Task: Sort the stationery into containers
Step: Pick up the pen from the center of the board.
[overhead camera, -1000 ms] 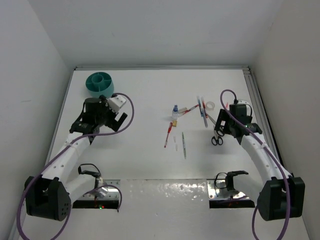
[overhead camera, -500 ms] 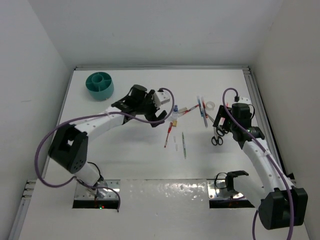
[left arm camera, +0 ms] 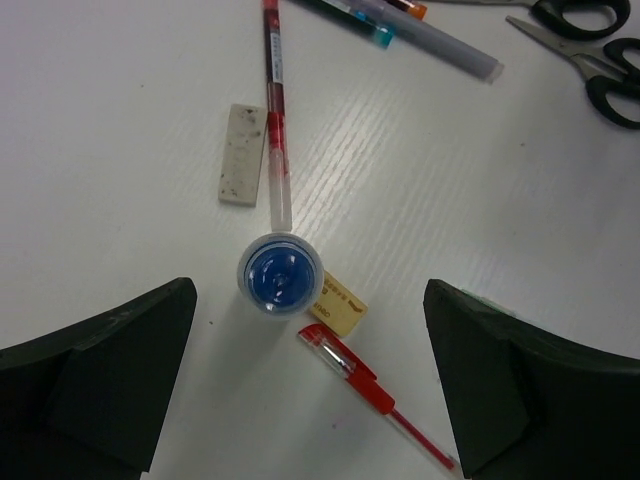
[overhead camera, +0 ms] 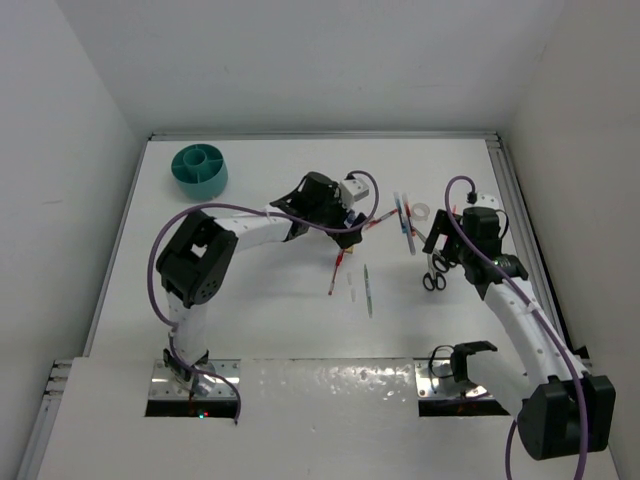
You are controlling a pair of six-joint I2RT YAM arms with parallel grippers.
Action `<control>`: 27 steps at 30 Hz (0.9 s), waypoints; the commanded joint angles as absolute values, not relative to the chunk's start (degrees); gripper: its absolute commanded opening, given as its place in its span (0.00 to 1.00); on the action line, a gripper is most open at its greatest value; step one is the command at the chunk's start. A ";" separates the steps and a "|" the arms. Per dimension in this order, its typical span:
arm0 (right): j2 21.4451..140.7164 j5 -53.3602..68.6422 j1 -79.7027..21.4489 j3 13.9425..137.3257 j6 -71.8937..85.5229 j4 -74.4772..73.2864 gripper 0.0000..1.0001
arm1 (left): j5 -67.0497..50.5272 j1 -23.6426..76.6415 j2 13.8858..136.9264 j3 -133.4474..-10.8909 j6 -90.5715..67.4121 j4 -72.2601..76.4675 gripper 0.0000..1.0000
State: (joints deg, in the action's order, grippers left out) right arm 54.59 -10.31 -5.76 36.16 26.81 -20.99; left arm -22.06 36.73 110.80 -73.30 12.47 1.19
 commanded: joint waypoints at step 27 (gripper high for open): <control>53.09 -15.73 -6.06 40.60 23.47 -20.66 0.99 | -20.30 34.54 111.45 -85.67 6.95 3.10 0.00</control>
State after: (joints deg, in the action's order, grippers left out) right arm 54.19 -15.00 -5.76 38.04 23.99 -22.70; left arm -19.53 35.88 113.30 -77.17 9.23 2.50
